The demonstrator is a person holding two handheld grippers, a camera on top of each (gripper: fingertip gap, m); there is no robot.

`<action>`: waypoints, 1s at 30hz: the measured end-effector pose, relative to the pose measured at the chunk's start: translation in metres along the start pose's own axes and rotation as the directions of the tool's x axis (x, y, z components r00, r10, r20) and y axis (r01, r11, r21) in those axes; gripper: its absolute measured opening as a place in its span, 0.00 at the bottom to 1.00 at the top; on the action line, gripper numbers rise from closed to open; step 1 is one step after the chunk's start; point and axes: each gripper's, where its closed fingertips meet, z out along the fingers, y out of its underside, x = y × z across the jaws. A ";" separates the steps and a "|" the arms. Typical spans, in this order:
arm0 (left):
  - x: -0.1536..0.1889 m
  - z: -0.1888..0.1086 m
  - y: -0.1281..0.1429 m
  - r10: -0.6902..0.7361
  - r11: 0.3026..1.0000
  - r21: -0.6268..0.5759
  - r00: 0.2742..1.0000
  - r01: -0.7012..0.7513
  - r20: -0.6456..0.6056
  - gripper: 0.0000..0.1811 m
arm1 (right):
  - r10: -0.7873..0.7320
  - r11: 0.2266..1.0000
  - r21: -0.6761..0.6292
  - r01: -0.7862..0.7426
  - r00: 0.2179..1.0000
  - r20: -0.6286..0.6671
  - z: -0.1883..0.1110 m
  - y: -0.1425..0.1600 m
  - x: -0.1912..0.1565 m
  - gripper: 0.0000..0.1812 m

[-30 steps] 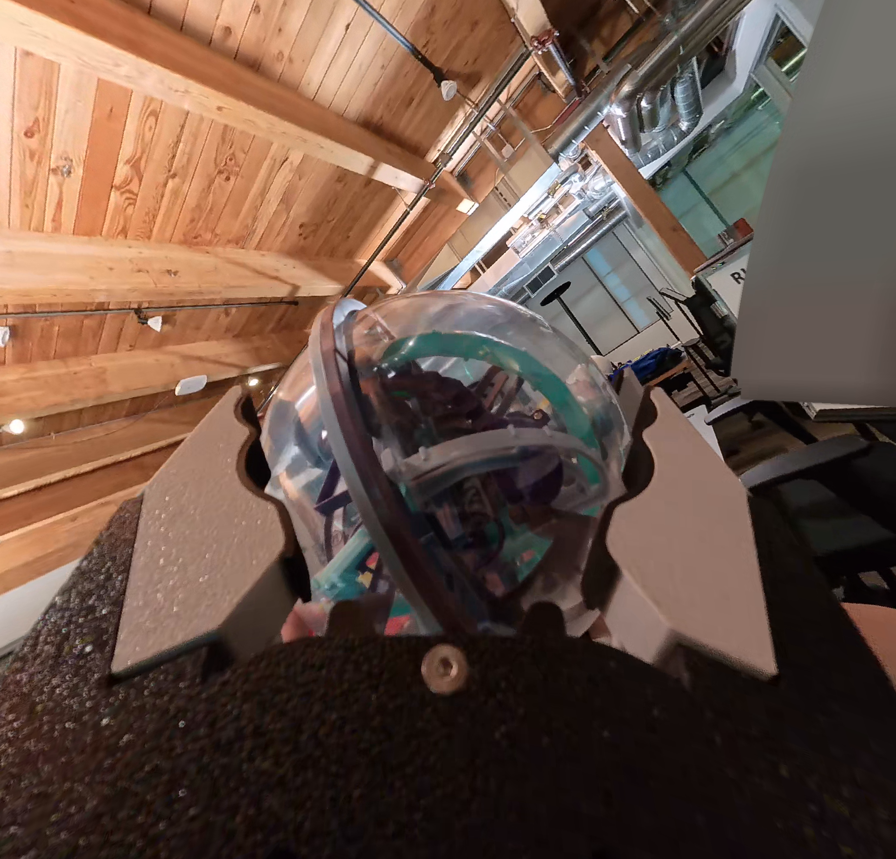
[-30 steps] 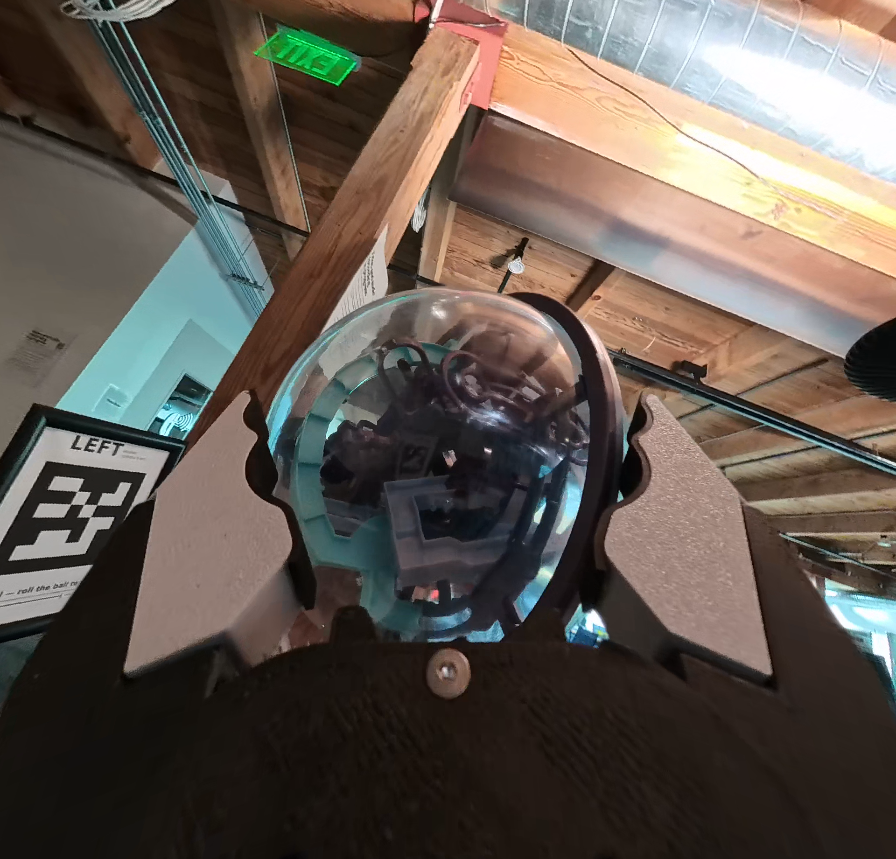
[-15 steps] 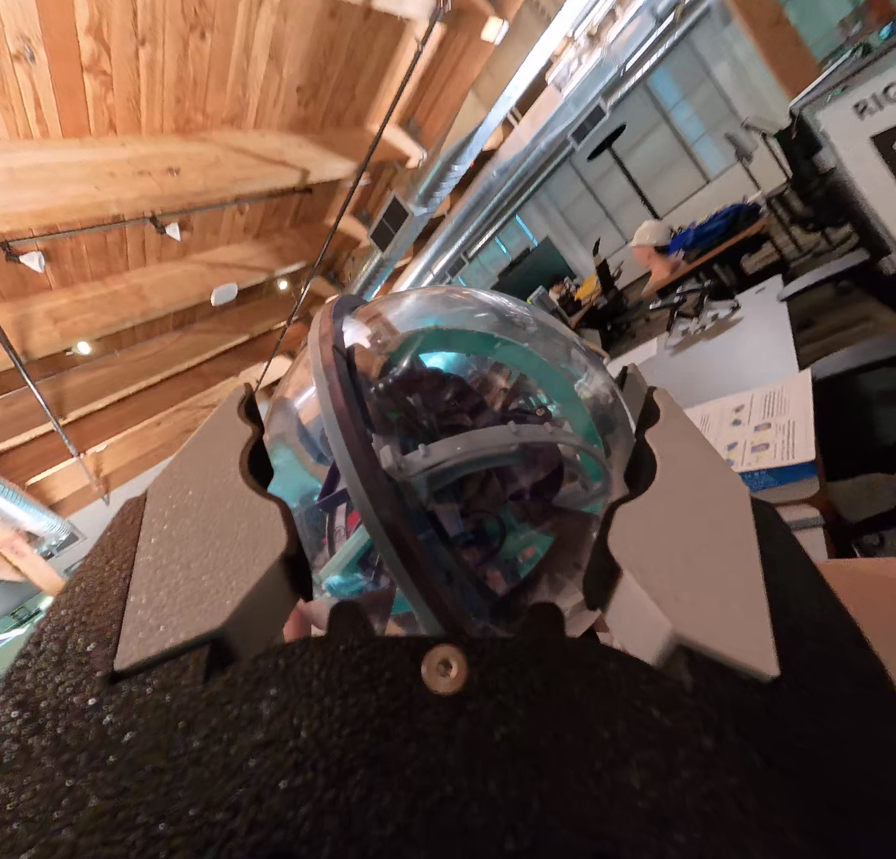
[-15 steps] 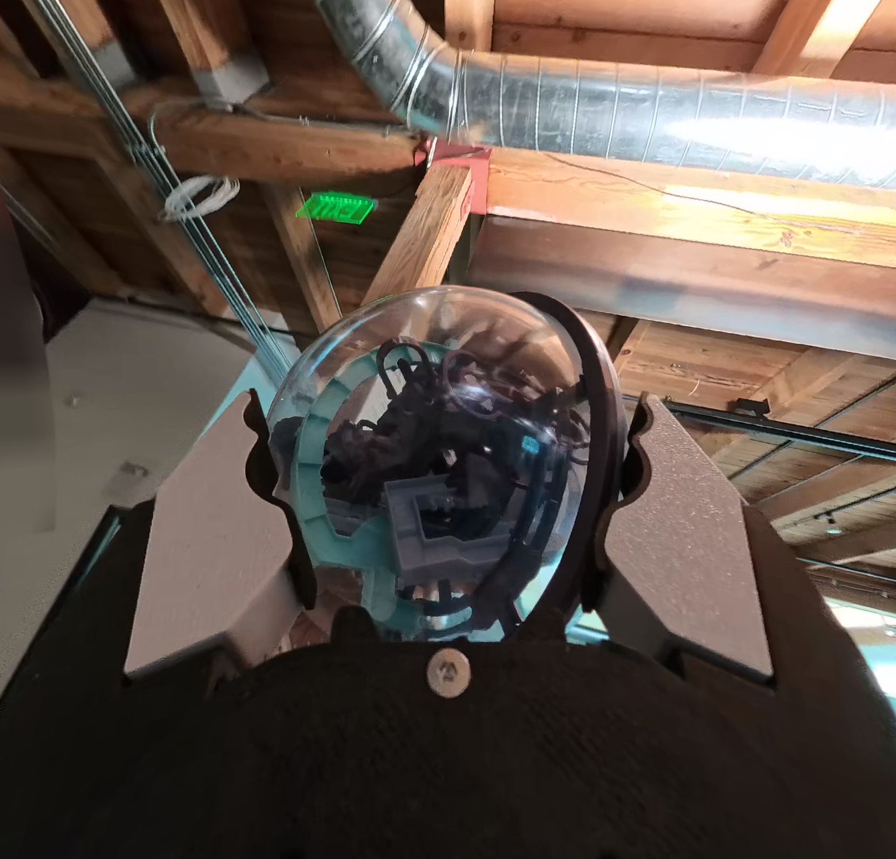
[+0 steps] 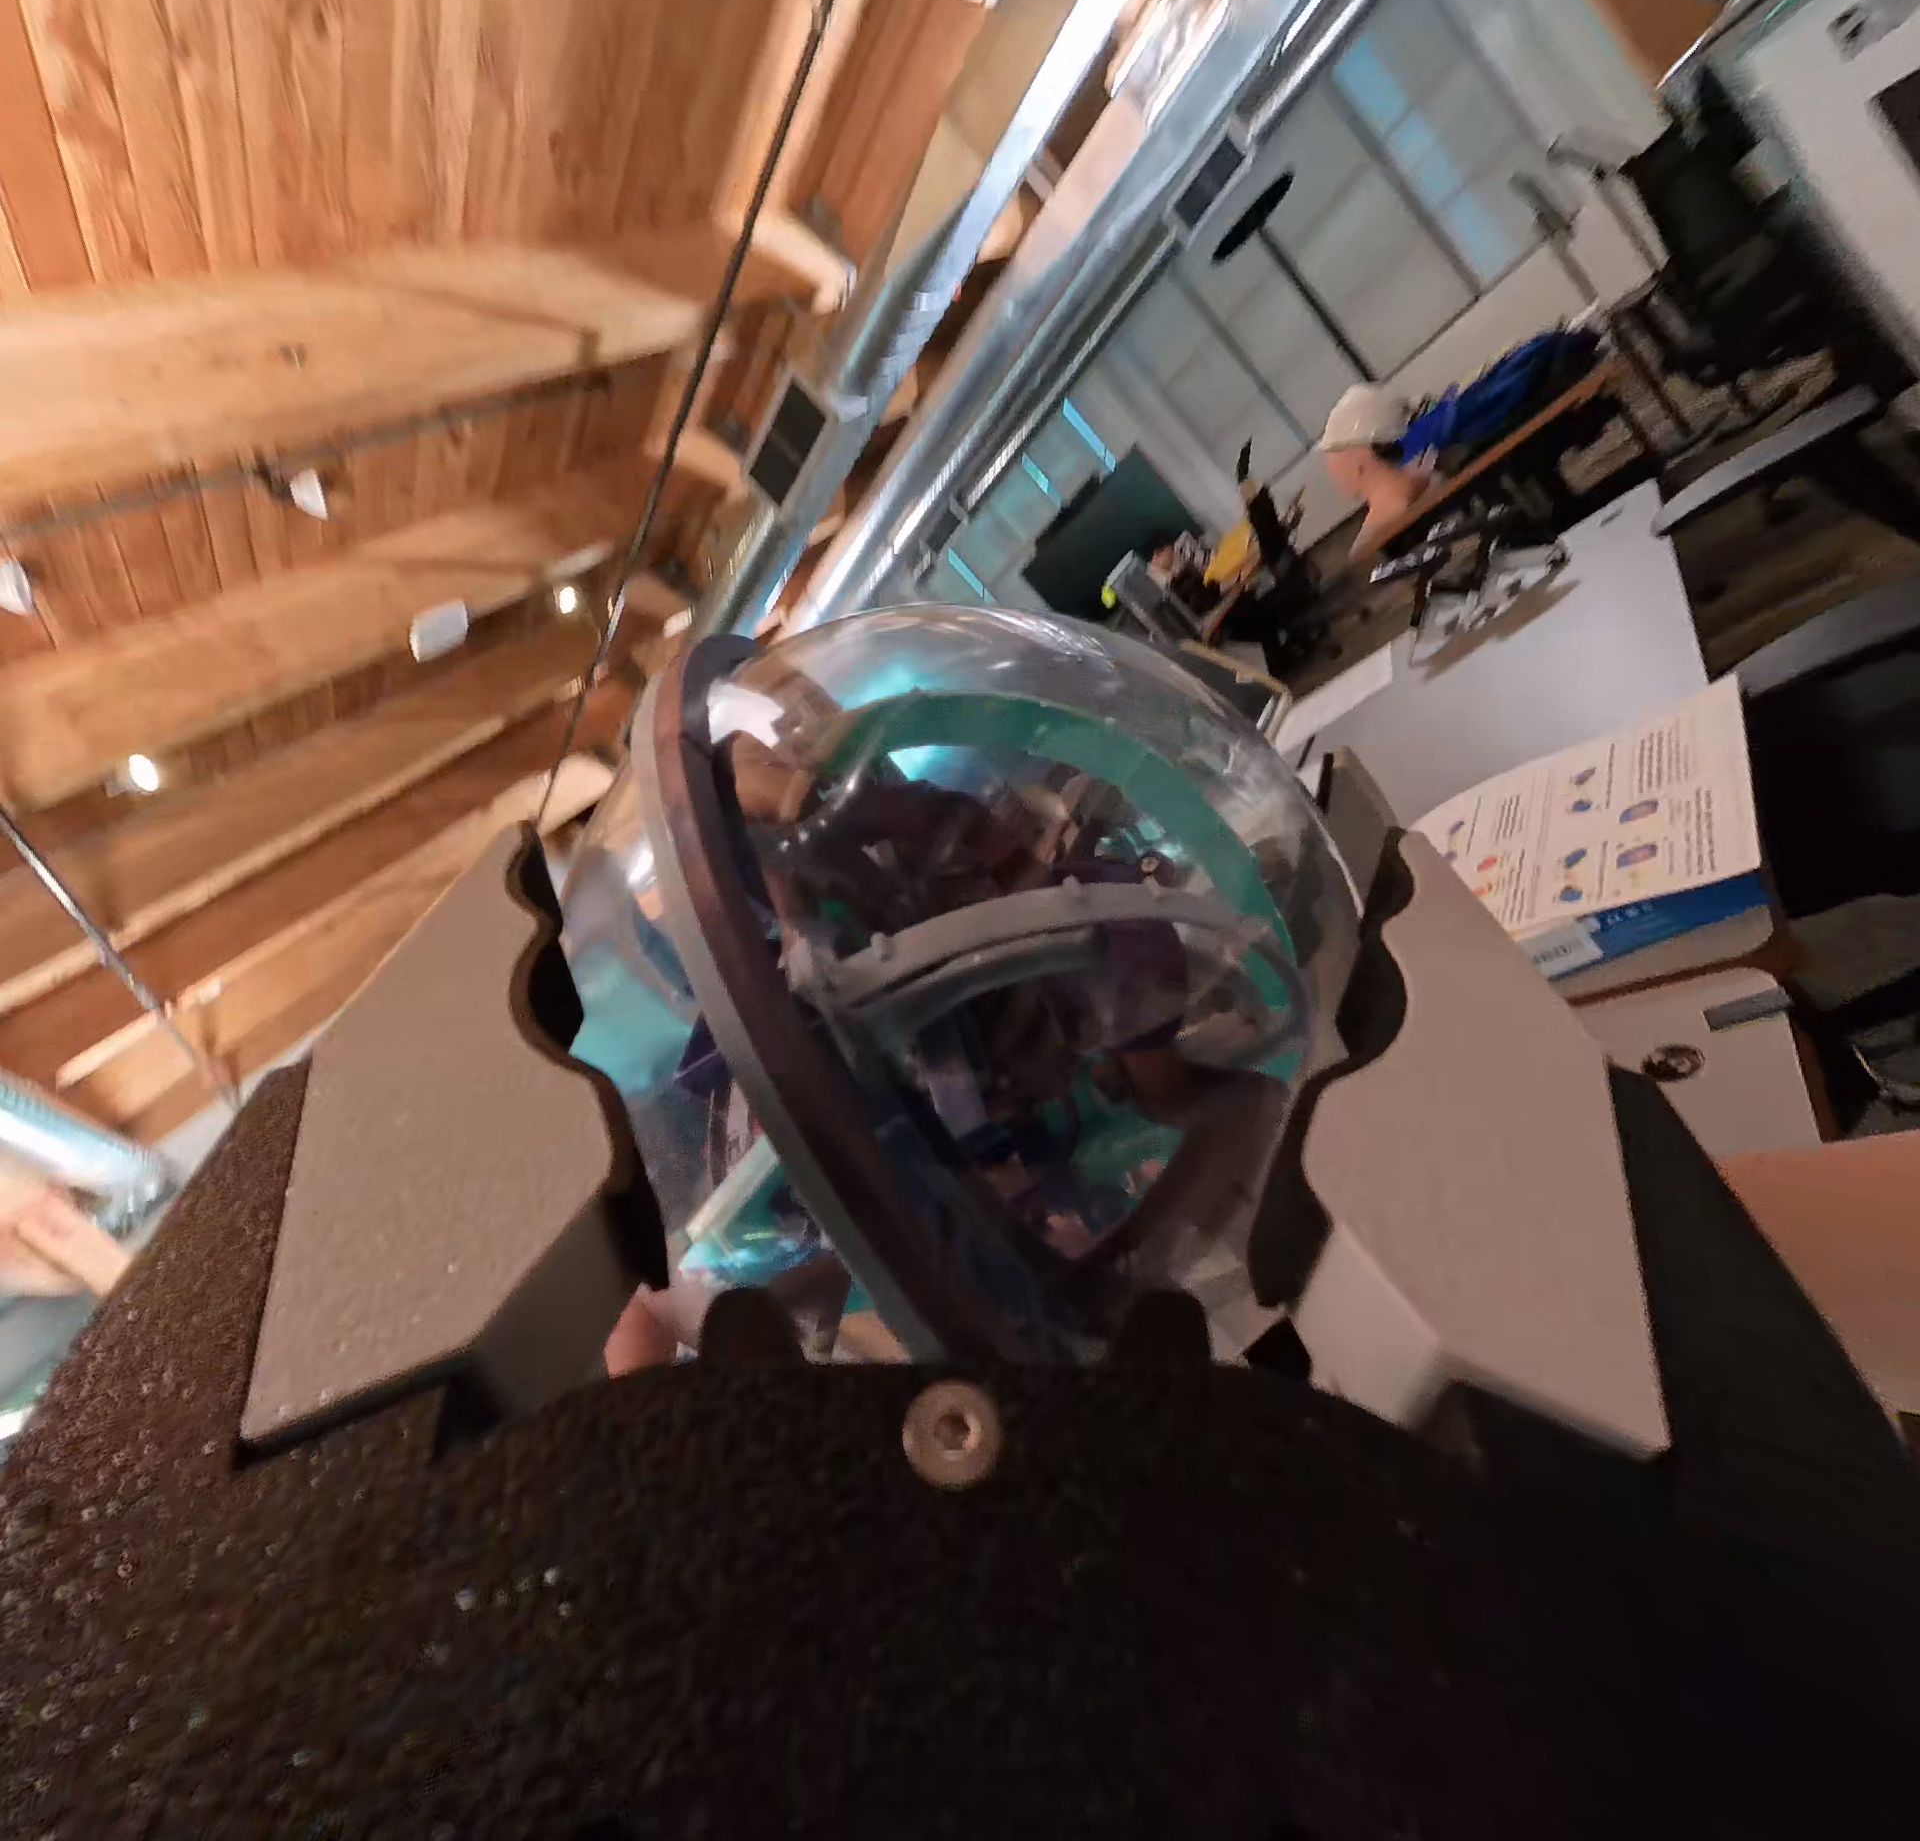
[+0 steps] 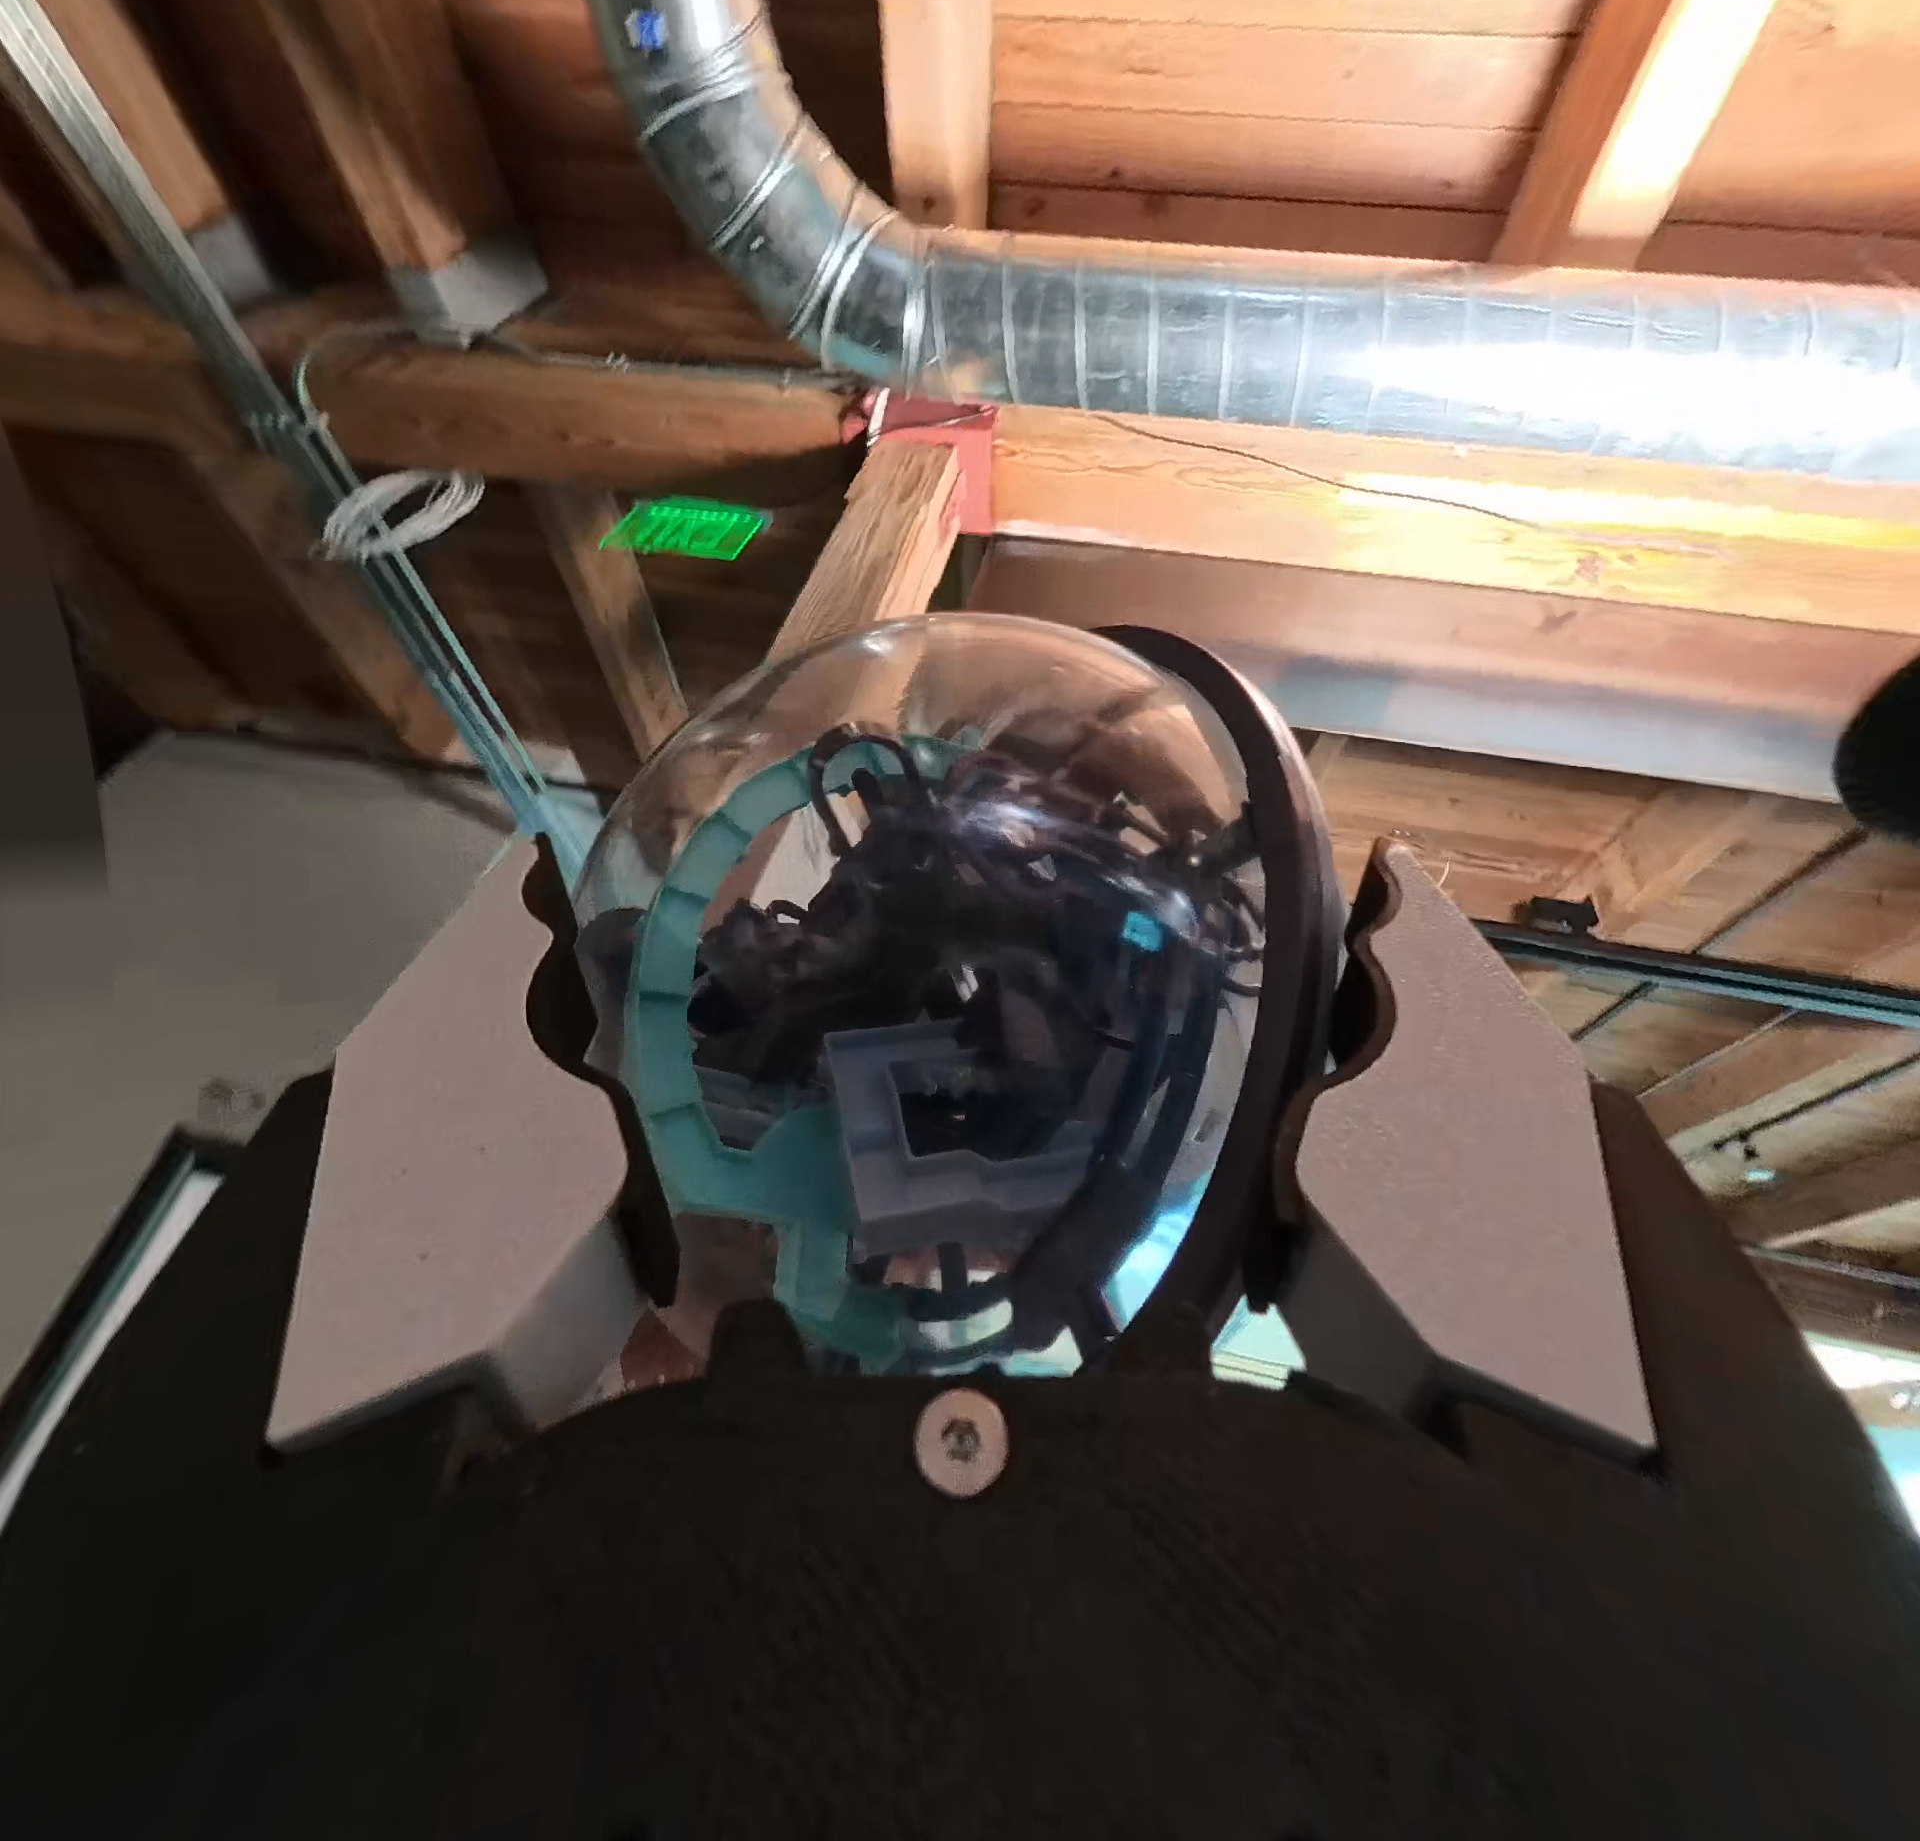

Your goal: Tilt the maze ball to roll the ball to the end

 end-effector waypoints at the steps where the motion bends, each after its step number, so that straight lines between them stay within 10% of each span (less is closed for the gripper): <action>1: 0.002 -0.003 -0.007 0.017 0.999 0.049 1.000 -0.017 -0.003 0.81 | -0.038 0.999 -0.019 0.039 0.999 0.029 0.005 -0.002 -0.007 0.79; 16: 0.015 -0.021 -0.054 0.137 0.962 0.236 0.990 -0.136 0.013 0.80 | -0.176 0.982 -0.033 0.185 0.968 0.179 0.034 -0.013 -0.052 0.79; 30: 0.001 0.022 -0.022 0.099 0.984 -0.150 0.995 -0.095 0.024 0.80 | 0.098 0.981 0.162 -0.106 0.994 0.054 0.009 -0.022 -0.001 0.79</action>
